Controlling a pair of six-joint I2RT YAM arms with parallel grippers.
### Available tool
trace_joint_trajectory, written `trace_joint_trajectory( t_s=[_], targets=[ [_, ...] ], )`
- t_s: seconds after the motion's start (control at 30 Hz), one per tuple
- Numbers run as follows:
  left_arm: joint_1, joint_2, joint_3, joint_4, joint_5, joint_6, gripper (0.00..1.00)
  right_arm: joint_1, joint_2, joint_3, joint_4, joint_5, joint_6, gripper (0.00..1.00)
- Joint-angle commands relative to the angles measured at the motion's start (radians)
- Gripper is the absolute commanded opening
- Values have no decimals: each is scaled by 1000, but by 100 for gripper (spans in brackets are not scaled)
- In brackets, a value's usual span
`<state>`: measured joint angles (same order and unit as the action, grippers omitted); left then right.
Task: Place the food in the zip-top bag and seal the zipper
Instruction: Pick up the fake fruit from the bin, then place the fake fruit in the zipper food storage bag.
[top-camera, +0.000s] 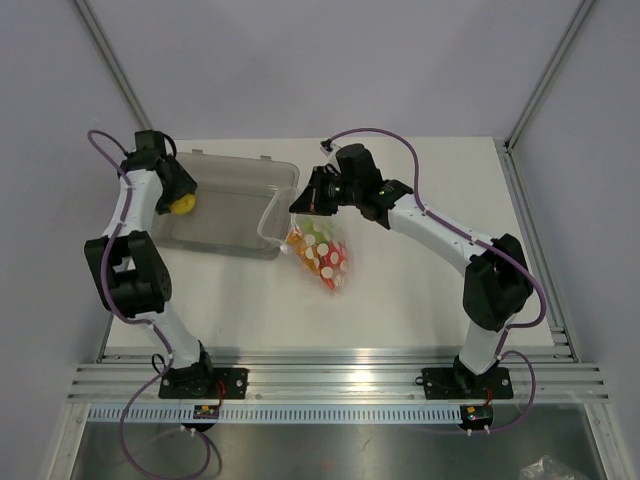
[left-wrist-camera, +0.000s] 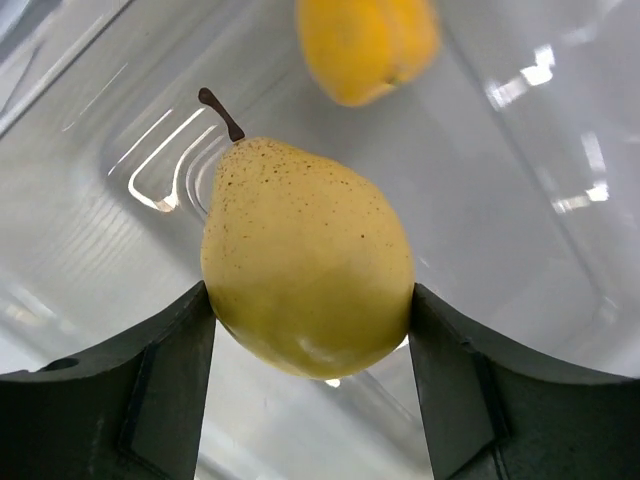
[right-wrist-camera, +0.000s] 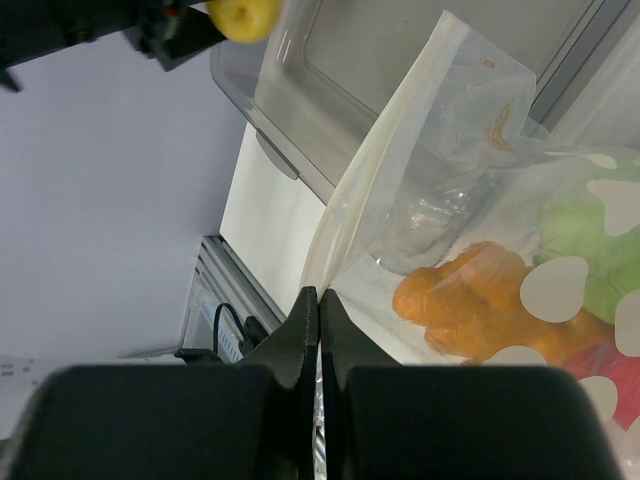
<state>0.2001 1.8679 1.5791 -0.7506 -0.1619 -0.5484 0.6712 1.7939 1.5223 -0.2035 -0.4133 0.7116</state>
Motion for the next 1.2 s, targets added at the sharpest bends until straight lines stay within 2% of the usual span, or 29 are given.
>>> trace_joint_trajectory(
  t_s=[0.0,0.17,0.3,0.37,0.5,0.63,0.83,0.87,0.93,0.97,1.07,1.17],
  targets=[
    [-33,-211,-7,-7,140,73,39,-4,-18,38,35,-9,0,0],
    [-139,-360,-40,-59,237,139,38,-4,-24,35,35,-9,0,0],
    [-229,-414,-57,-110,483,180,38,-4,-34,24,39,-18,-1,0],
    [-261,-437,-73,-130,556,202,38,-4,-45,13,41,-21,-3,0],
    [-336,-461,-140,-93,746,183,37,-4,-60,-2,44,-21,-4,0],
    [-369,-463,-255,25,832,108,35,-4,-79,-20,62,-41,-1,0],
    [-438,-420,-284,125,872,38,36,-4,-100,-39,82,-58,8,0],
    [-447,-414,-297,154,869,18,39,-4,-102,-40,84,-59,11,0],
    [-473,-395,-306,178,843,2,55,-4,-105,-47,95,-67,17,0],
    [-488,-388,-303,180,840,1,82,-4,-106,-48,96,-70,19,0],
    [-490,-395,-298,168,831,14,99,-4,-116,-62,98,-70,22,0],
    [-490,-412,-251,113,780,56,99,-4,-126,-77,98,-62,19,0]
  ],
)
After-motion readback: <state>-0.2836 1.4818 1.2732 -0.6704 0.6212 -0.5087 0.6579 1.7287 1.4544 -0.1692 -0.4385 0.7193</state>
